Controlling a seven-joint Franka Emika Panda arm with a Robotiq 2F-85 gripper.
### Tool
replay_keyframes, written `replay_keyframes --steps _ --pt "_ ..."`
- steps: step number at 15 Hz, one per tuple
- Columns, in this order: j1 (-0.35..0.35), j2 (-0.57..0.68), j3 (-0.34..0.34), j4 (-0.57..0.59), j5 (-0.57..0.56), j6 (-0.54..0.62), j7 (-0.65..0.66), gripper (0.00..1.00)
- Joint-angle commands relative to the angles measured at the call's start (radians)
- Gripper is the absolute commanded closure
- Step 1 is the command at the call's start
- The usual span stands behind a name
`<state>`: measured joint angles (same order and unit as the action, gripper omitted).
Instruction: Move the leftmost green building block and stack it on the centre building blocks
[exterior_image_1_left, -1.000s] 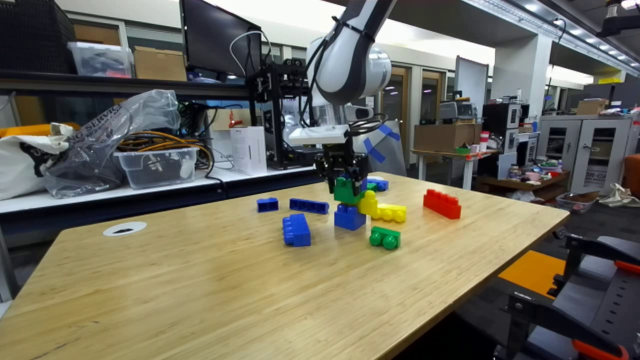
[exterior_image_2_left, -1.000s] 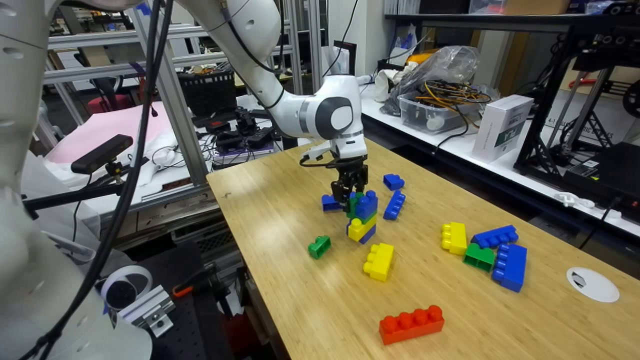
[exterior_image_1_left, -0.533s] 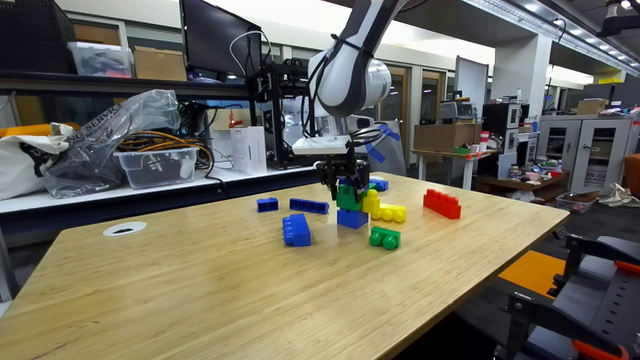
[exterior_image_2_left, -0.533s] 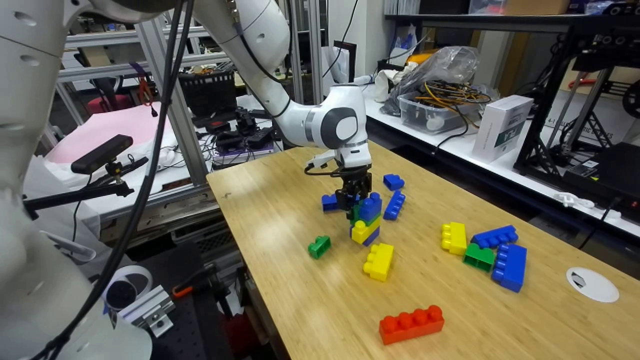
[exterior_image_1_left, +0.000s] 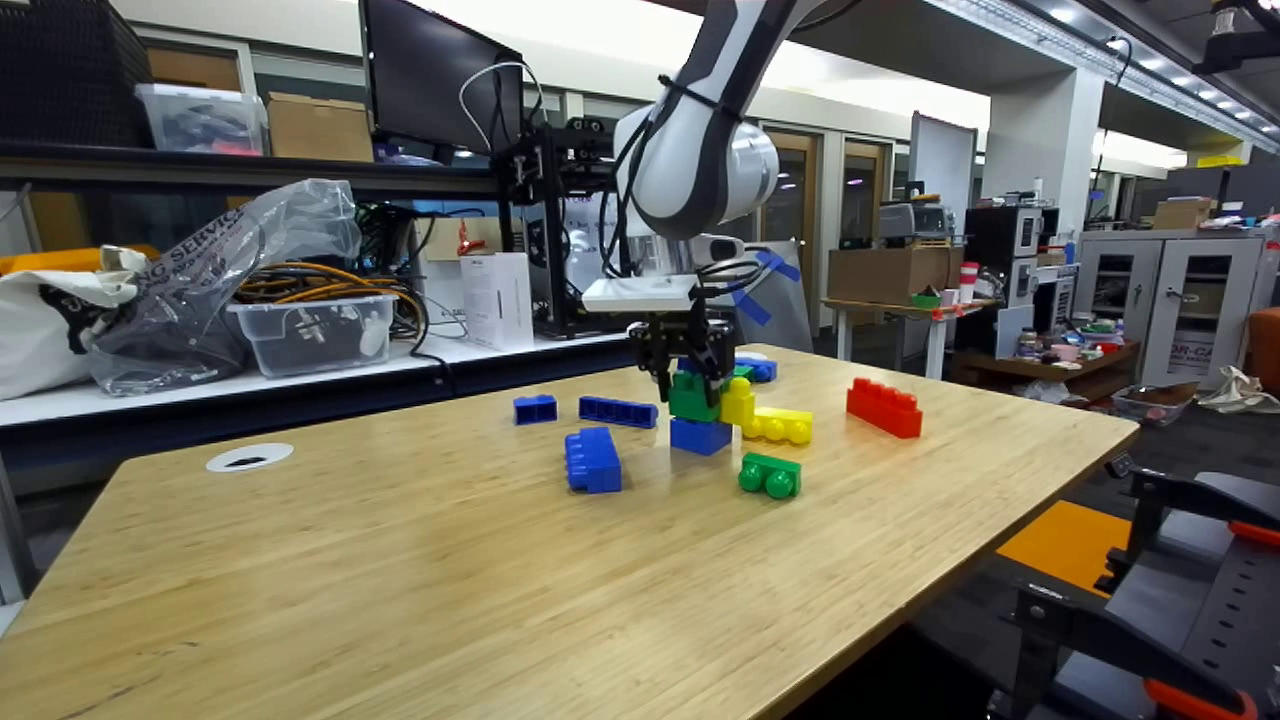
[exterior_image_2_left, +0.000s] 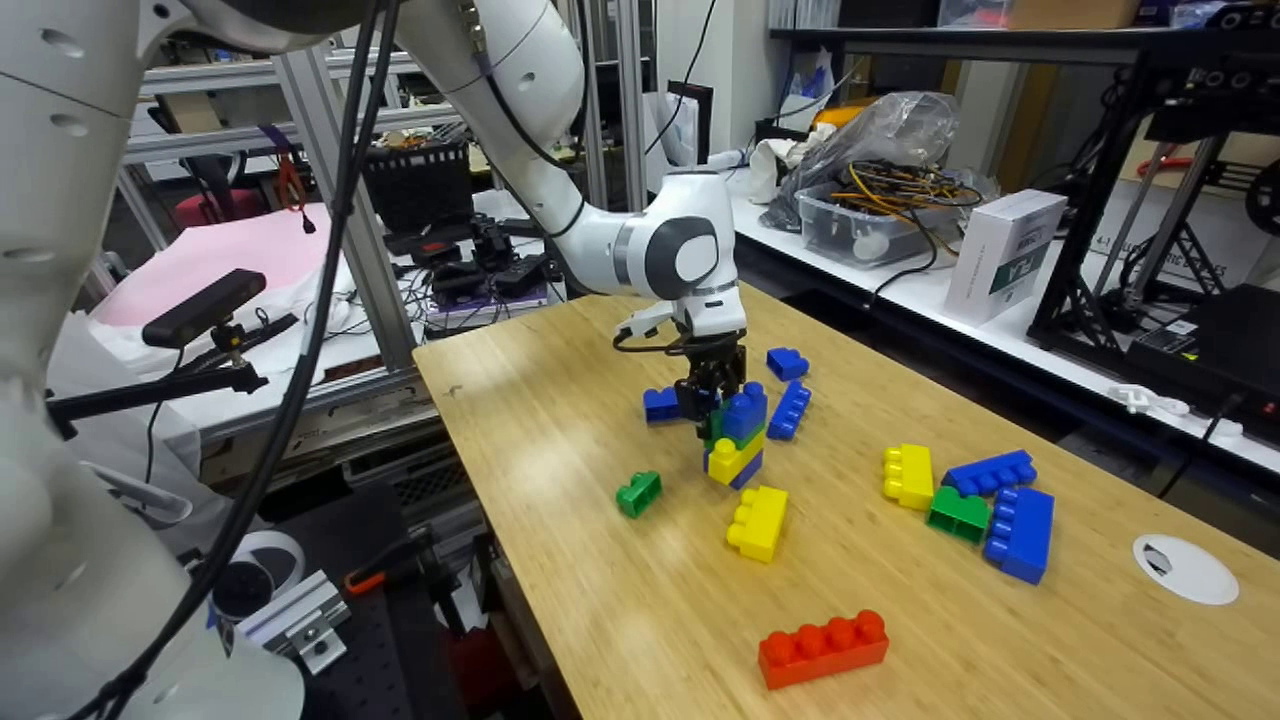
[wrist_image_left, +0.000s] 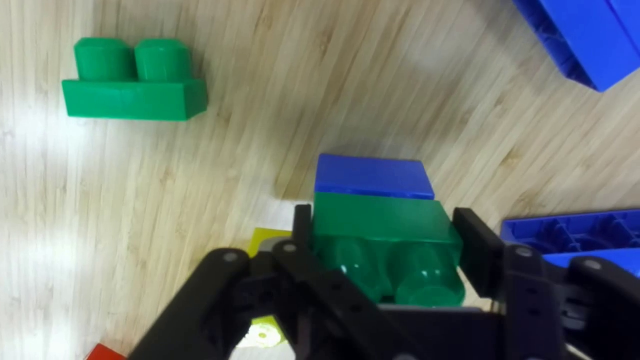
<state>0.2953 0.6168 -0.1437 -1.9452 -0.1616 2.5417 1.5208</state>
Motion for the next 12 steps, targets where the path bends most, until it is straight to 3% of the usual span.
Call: replay_keyframes --steps 1,12 --pt "-0.041 0.027 0.027 0.015 0.018 0.044 -0.068 0.55" --pt "-0.068 0.051 0.040 0.029 0.076 0.072 -0.175 0.55"
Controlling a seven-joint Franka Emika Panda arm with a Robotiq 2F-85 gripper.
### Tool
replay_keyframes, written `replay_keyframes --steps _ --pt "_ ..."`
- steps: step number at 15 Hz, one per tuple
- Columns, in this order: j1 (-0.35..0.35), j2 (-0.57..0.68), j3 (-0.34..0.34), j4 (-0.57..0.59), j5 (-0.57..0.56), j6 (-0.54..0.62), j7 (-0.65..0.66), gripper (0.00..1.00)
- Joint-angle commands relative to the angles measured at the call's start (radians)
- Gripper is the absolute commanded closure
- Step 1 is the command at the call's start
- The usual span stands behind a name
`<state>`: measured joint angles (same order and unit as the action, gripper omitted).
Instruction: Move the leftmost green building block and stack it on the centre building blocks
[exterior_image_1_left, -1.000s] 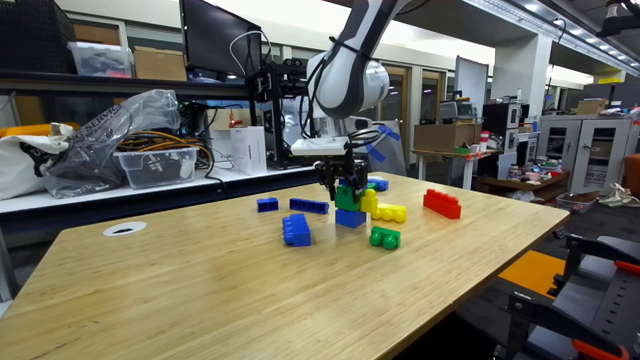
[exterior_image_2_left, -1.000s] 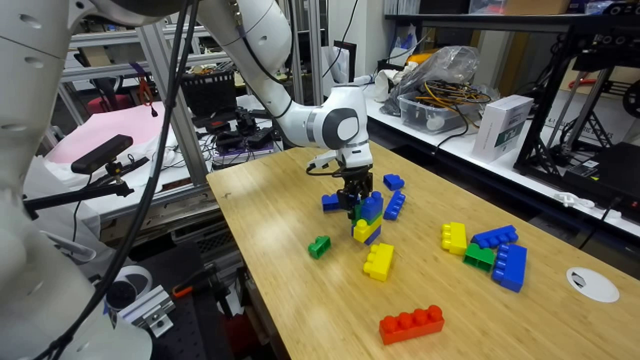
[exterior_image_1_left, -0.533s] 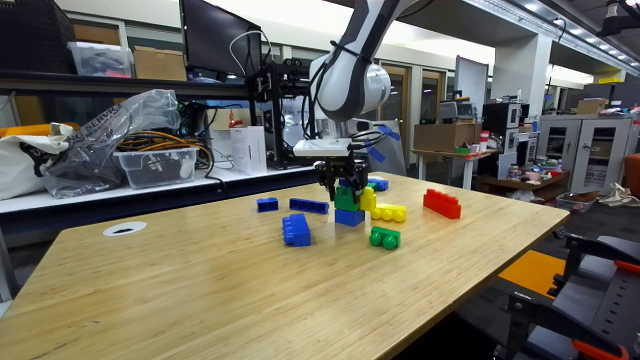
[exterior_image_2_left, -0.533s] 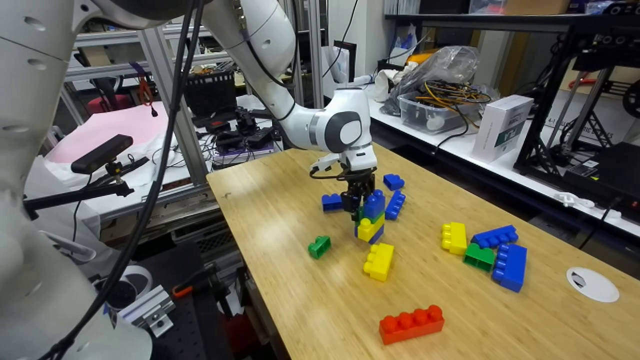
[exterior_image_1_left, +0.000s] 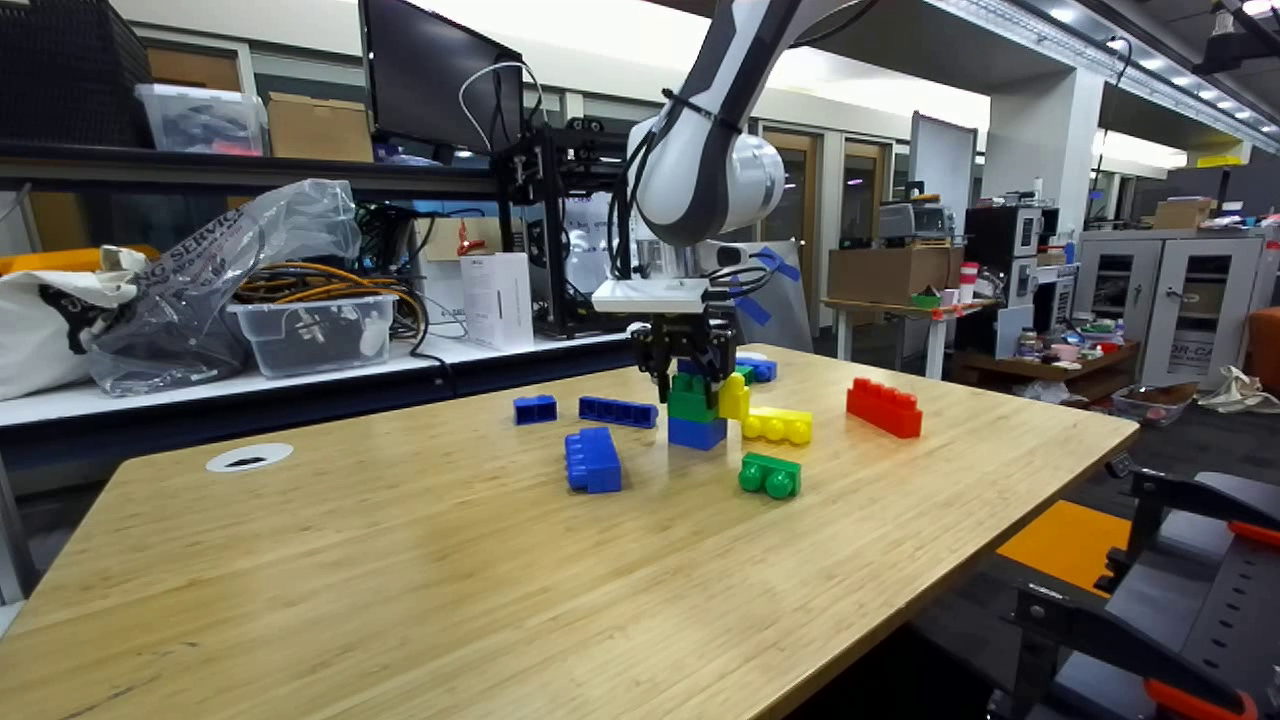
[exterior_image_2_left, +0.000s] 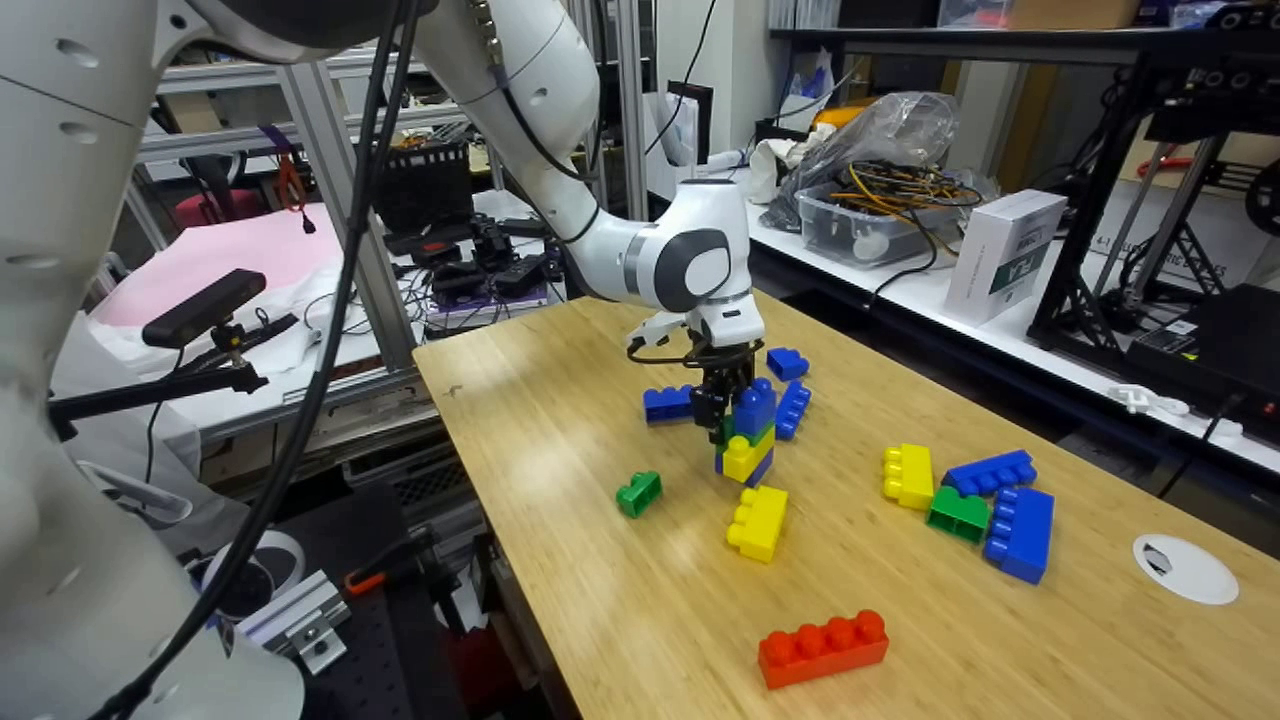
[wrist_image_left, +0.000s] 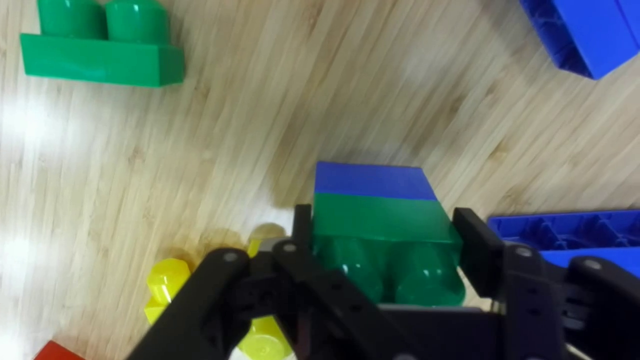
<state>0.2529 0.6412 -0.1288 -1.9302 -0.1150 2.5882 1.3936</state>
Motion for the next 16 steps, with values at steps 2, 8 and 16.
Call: replay_keyframes --steps 2,8,16 --pt "-0.022 0.020 0.025 0.013 0.031 0.018 -0.056 0.08" --pt "-0.003 0.000 0.025 0.016 0.017 -0.025 -0.068 0.00" --pt "-0.002 -0.098 0.067 0.015 0.010 -0.109 -0.196 0.00"
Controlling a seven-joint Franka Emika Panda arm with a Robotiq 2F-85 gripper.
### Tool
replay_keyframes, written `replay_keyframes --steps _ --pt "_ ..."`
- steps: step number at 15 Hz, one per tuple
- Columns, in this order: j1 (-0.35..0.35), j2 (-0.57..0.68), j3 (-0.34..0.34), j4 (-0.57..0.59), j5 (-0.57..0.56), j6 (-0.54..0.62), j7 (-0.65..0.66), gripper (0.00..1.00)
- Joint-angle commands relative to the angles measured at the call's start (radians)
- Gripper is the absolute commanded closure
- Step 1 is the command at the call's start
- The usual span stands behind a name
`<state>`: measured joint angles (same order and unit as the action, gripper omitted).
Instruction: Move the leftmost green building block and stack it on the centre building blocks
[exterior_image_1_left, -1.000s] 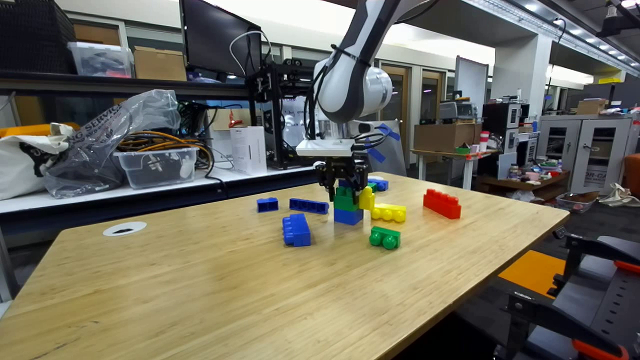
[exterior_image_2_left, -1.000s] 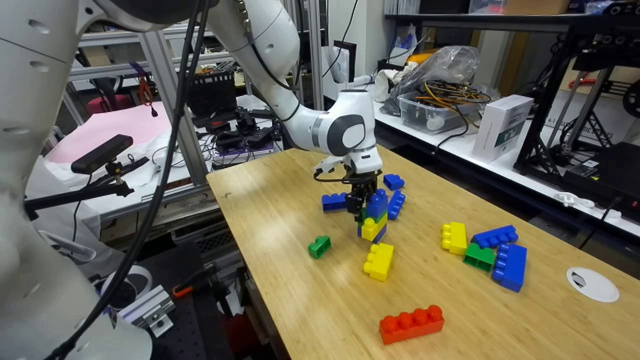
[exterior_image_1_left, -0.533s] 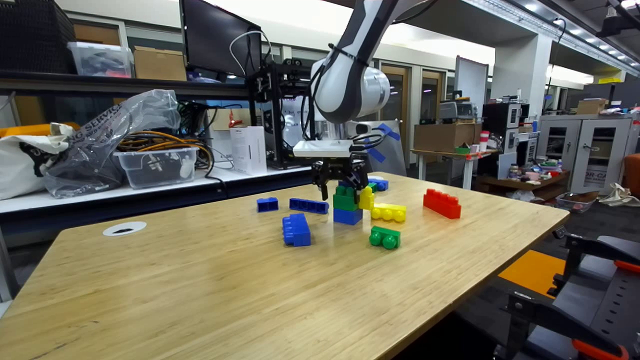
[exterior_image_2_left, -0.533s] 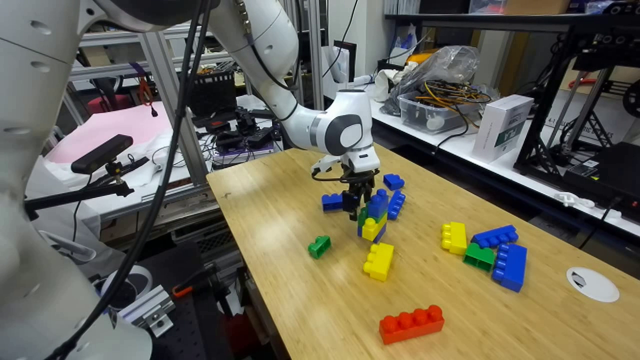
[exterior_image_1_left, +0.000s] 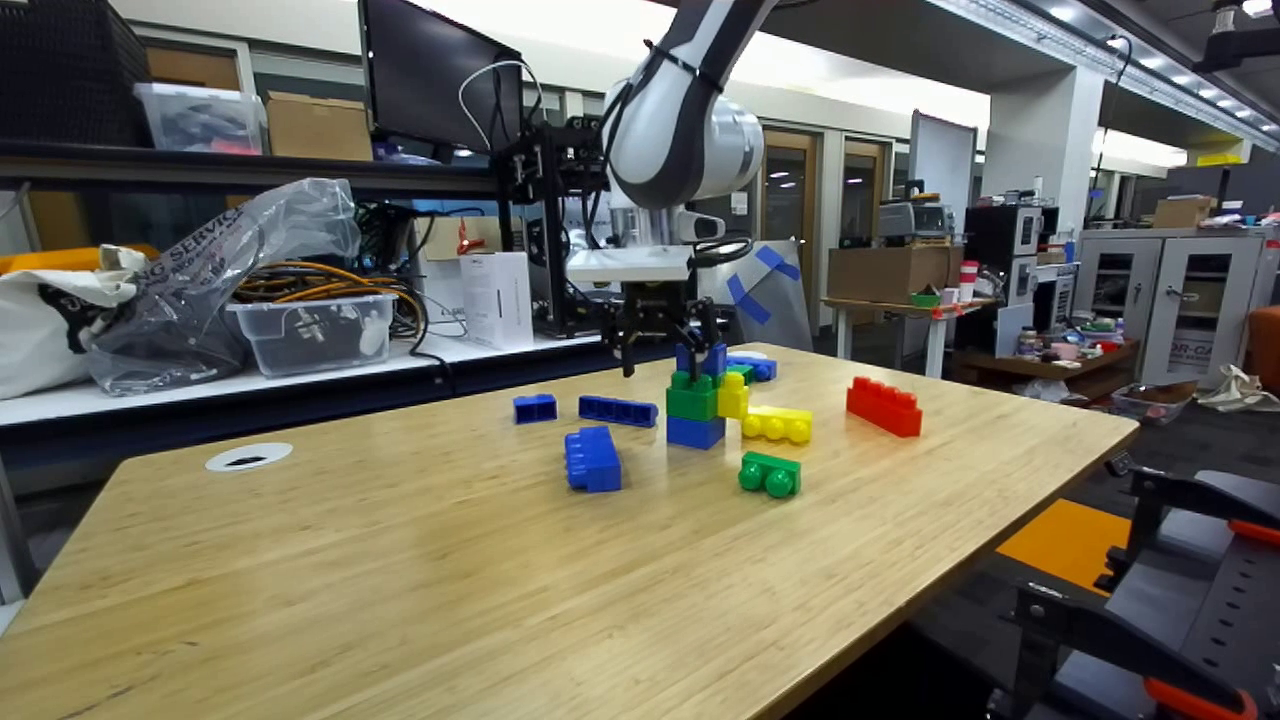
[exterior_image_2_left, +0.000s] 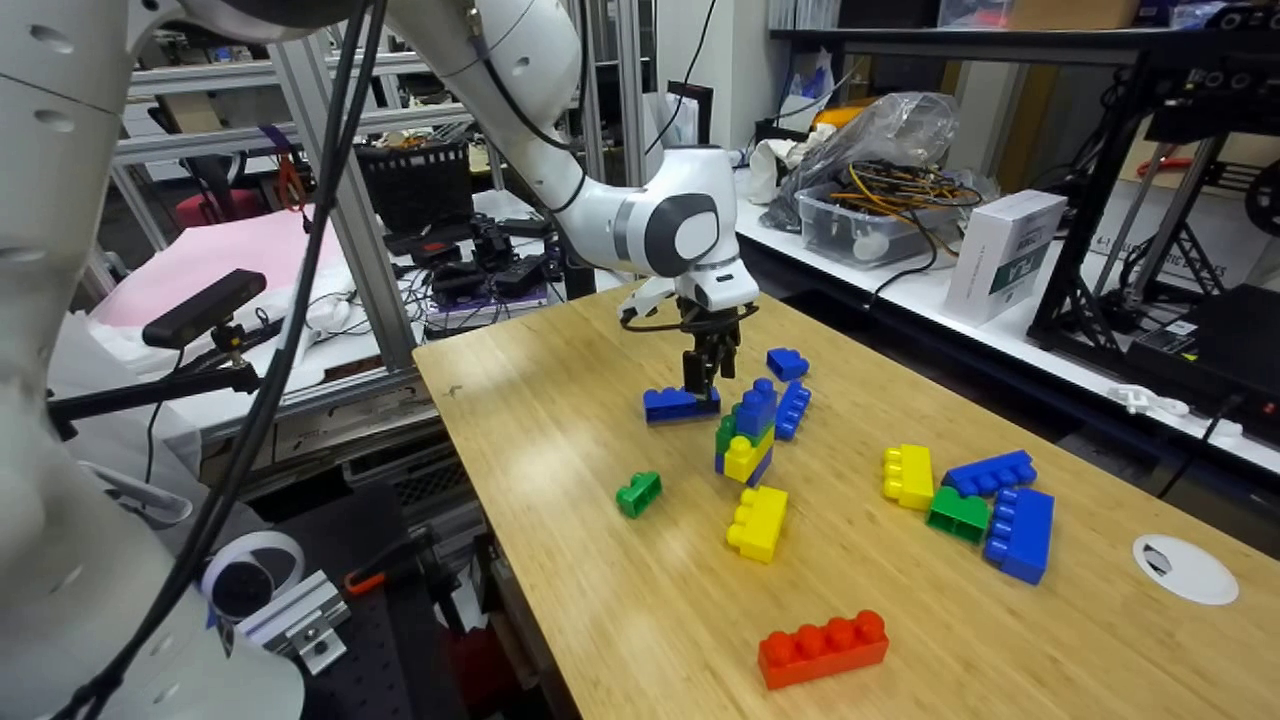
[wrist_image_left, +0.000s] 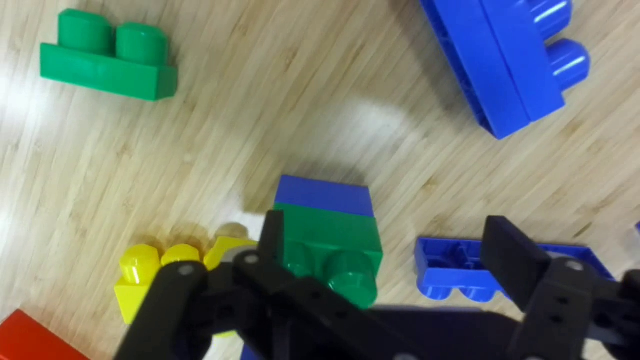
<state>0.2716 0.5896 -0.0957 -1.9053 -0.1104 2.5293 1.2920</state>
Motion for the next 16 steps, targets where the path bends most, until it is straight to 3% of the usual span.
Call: replay_keyframes --steps 1,10,16 --pt "-0.024 -0.061 0.046 -0.010 0.006 -0.058 -0.131 0.00" --pt "-0.097 -0.153 0.152 0.029 0.095 -0.090 -0.687 0.00" --pt "-0.136 -0.156 0.162 0.138 0.150 -0.302 -1.050 0.00"
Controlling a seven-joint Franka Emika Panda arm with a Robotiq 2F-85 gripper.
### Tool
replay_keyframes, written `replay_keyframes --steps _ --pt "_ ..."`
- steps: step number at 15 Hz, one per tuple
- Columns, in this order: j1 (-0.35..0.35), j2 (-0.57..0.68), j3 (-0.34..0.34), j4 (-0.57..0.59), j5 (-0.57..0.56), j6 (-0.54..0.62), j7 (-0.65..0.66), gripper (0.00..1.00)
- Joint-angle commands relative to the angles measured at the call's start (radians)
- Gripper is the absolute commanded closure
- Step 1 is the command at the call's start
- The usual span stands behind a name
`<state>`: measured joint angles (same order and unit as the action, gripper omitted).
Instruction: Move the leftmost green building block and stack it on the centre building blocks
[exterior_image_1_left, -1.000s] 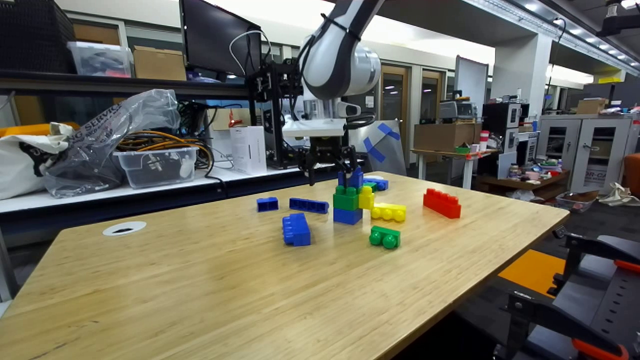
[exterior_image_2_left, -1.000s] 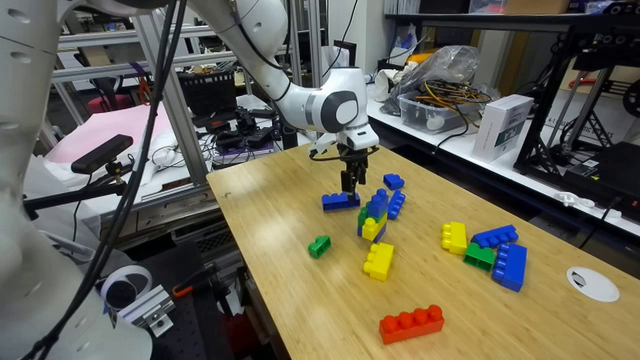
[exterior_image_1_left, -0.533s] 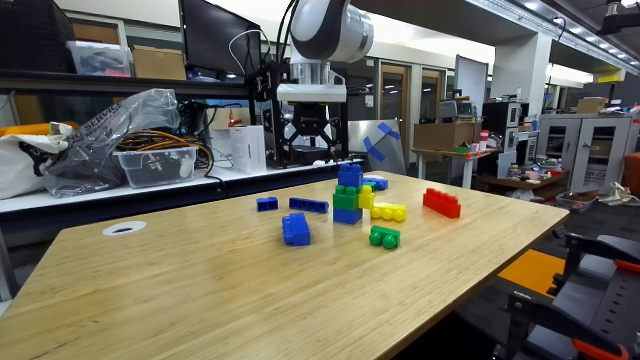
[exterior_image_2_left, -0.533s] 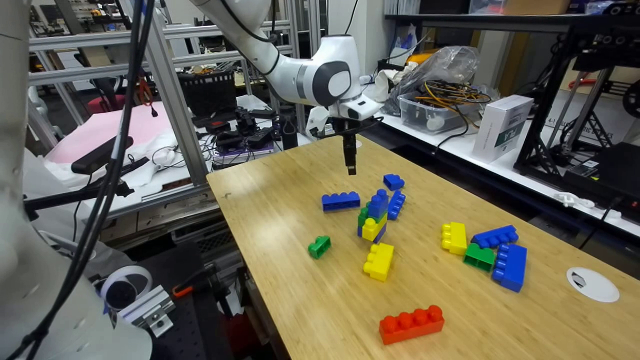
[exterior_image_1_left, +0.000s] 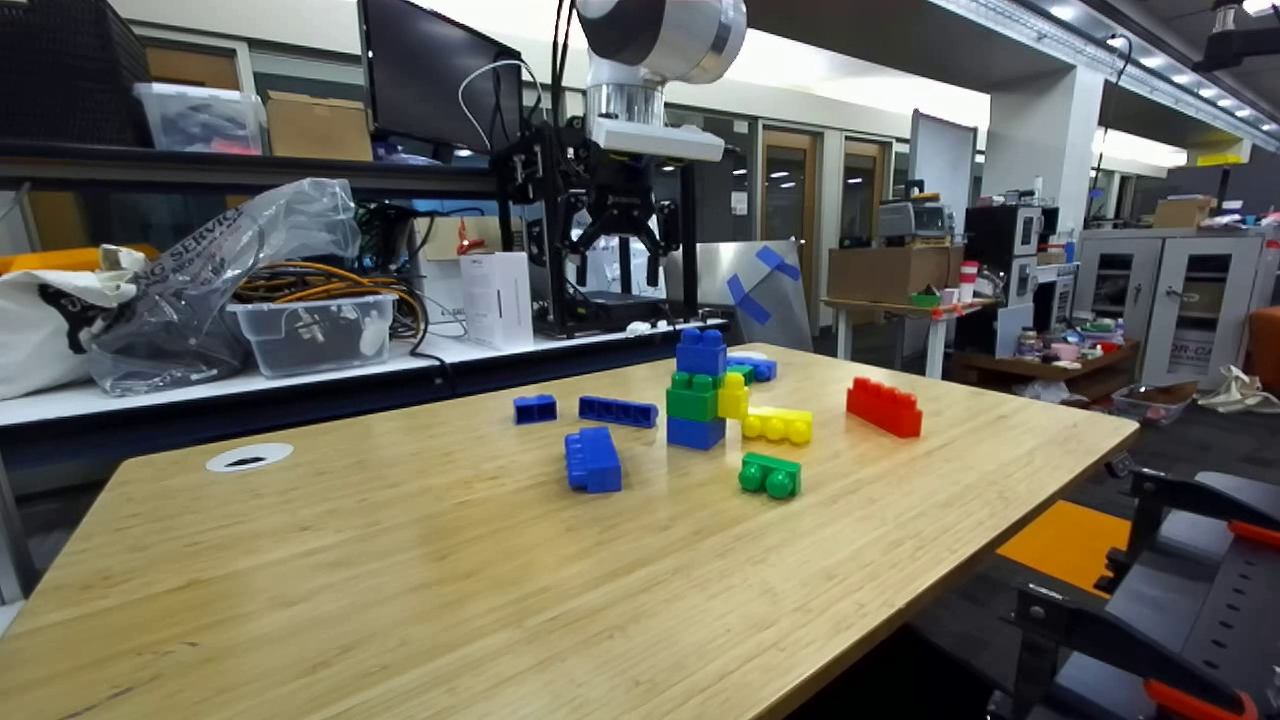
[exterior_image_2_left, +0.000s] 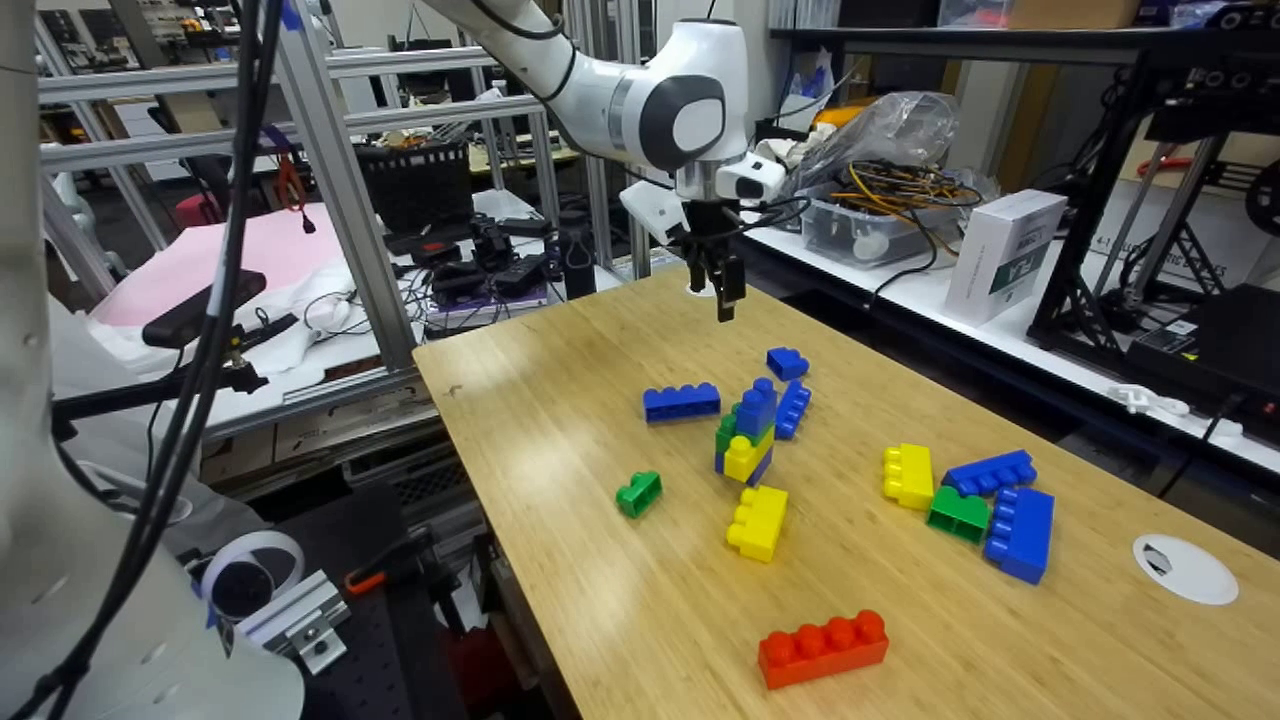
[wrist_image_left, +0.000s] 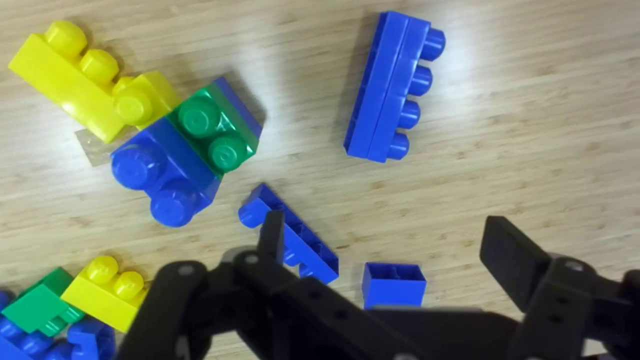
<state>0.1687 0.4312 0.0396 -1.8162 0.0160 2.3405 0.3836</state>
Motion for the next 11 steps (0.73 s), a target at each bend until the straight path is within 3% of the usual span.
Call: replay_keyframes --steps 1,6,7,11 --pt "-0.034 0.005 0.025 0.069 0.017 -0.157 -0.177 0.00" --pt "-0.040 0.019 0.017 0.158 -0.004 -0.339 -0.307 0.00" --pt "-0.029 -0.001 0.011 0.117 -0.004 -0.281 -0.264 0.00" --pt "-0.029 0.000 0.011 0.122 -0.004 -0.288 -0.266 0.00"
